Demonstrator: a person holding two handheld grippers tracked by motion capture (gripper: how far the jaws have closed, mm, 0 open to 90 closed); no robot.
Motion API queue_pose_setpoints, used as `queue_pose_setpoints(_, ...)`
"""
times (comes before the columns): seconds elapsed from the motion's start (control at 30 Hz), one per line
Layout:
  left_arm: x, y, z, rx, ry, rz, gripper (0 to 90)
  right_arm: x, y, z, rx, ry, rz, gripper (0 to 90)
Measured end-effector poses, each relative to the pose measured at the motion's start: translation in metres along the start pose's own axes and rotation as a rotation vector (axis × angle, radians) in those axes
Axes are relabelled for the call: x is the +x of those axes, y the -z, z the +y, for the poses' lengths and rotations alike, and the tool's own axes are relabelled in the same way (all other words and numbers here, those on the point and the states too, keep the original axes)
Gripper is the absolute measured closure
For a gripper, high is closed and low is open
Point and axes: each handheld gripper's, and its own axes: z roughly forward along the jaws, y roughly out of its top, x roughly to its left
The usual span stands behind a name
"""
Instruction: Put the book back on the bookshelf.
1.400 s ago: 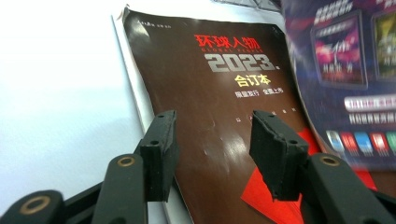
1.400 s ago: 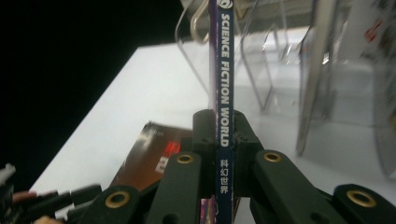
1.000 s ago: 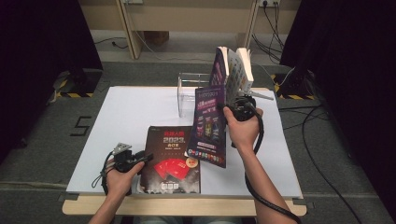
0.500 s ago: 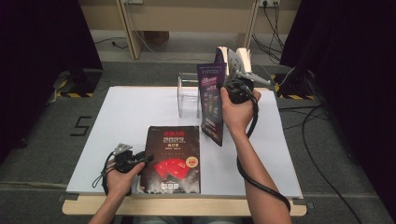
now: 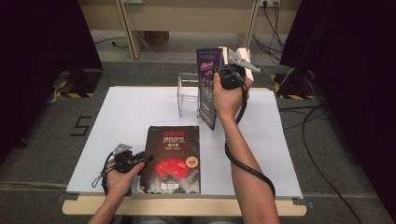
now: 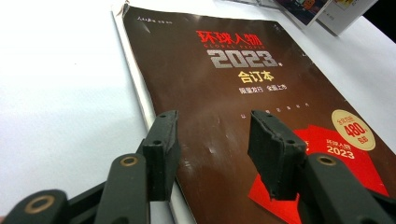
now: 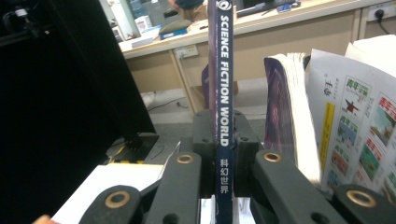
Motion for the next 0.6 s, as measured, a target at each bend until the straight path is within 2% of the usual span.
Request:
queue_pose_setpoints(0.2,0.001,-0.002,-0.001,0.005,-0.003,-0.003,51.8,0.005,-0.017,-0.008,-0.022,0.017,-0.032,84.5)
queue_pose_setpoints(0.33,0.001,-0.001,-0.001,0.004,-0.002,-0.003,51.8,0.007,-0.022,-0.023,0.002,0.057,-0.050,84.3)
queue_pose_setpoints(0.43,0.002,-0.001,-0.001,0.003,0.003,-0.005,51.8,0.009,-0.014,-0.027,-0.005,0.083,-0.058,84.2)
queue_pose_setpoints(0.6,0.002,0.000,0.000,-0.001,0.009,-0.006,51.7,0.008,0.007,-0.029,0.050,0.126,-0.051,81.6)
